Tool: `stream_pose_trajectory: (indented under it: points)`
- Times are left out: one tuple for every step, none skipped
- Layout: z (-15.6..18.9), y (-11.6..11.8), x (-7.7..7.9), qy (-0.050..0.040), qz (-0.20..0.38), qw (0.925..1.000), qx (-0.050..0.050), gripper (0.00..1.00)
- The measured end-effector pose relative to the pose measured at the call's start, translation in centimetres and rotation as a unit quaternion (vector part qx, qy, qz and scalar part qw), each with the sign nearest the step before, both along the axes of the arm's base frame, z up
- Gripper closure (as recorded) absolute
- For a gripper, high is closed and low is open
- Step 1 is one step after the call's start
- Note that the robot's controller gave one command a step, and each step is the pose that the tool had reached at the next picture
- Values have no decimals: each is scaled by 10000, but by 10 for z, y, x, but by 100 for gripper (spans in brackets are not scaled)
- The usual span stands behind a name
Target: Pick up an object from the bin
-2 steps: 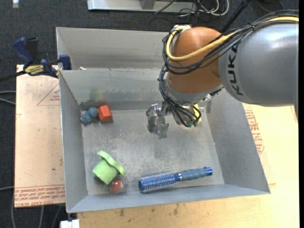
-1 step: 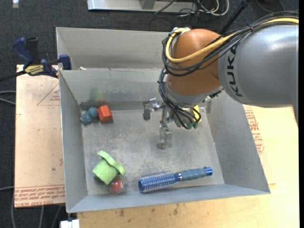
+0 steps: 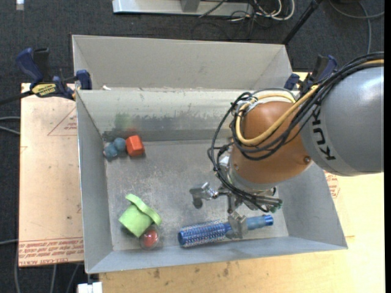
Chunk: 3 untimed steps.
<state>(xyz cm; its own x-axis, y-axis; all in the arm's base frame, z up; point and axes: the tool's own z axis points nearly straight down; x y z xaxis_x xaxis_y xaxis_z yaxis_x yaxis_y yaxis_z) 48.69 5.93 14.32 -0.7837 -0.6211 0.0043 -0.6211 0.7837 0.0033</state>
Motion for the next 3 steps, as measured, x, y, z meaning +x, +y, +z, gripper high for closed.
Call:
stream_pose_trajectory:
  points:
    - [-72,-7,-1,-140,-111,9998,25,0]
    - [-73,-7,-7,-46,-120,9999,12,100]
    - [70,8,0,-66,275,9996,12,100]
